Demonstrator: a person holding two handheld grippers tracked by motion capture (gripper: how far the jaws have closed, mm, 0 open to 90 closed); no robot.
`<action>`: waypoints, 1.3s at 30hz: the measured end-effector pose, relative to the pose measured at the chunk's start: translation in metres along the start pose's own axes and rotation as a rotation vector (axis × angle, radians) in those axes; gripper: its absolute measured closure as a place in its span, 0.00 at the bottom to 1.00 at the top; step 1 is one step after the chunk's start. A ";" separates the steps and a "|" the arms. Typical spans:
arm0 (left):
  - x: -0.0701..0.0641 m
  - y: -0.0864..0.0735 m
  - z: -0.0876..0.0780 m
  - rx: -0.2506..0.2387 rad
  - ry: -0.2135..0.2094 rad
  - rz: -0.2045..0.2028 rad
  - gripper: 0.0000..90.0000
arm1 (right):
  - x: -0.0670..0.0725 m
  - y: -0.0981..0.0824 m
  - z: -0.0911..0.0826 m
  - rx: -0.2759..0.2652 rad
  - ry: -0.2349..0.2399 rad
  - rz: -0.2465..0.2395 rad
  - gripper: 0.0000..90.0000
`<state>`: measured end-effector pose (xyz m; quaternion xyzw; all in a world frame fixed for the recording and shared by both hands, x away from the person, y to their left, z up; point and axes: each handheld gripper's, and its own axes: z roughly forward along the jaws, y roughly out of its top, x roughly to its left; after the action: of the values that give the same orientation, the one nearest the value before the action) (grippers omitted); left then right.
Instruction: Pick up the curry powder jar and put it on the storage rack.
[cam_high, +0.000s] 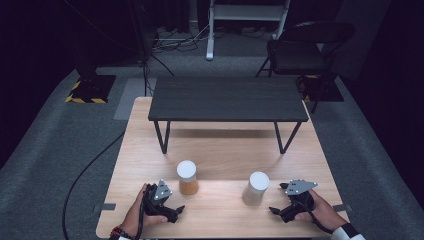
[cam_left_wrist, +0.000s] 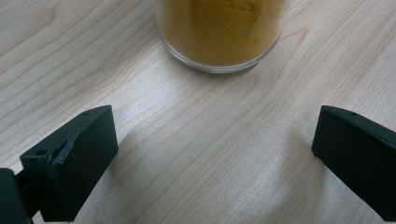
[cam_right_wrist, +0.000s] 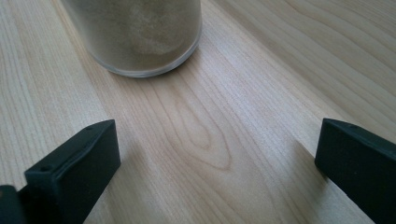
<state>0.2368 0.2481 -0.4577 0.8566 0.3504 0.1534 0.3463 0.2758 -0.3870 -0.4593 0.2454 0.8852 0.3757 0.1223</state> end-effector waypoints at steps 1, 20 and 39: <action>0.000 0.000 0.000 0.000 0.000 0.000 0.00 | 0.000 0.000 0.000 0.000 0.000 0.000 0.00; -0.002 -0.001 0.000 -0.001 0.009 -0.007 0.00 | -0.001 0.002 0.001 0.001 -0.001 0.000 0.00; -0.005 0.004 -0.001 0.014 0.016 -0.007 0.01 | -0.001 0.002 0.001 0.001 -0.001 0.001 0.00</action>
<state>0.2346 0.2429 -0.4547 0.8566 0.3573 0.1563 0.3378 0.2781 -0.3860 -0.4591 0.2460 0.8852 0.3754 0.1226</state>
